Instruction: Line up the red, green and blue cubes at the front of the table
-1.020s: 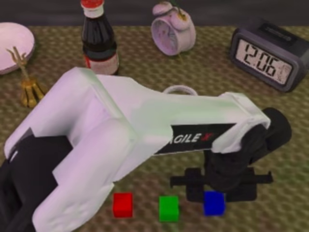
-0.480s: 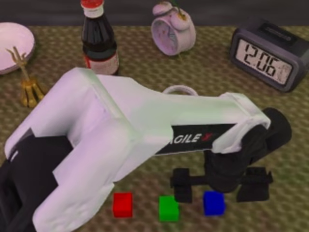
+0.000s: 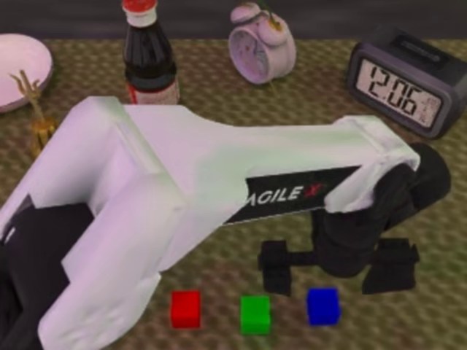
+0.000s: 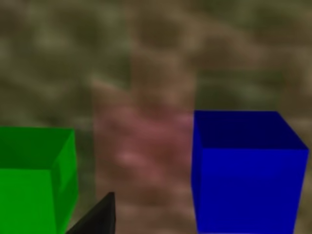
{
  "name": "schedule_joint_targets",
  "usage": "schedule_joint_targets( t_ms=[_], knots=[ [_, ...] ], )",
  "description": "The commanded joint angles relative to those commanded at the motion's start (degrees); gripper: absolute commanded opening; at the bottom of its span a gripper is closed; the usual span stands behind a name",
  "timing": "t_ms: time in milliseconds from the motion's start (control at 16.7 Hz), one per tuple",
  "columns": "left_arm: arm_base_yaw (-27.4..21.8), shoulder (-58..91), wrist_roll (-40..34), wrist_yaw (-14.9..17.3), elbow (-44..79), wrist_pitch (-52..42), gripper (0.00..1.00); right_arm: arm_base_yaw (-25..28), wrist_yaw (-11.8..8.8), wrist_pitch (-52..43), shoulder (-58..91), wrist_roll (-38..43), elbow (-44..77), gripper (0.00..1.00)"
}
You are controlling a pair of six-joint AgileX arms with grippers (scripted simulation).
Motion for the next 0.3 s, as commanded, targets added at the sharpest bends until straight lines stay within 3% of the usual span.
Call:
schedule_joint_targets(
  t_ms=[300],
  knots=[
    [0.56, -2.44, -0.01, 0.02, 4.75, -6.94, 1.00, 0.00, 0.00, 0.00, 0.00, 0.00, 0.00, 1.00]
  ],
)
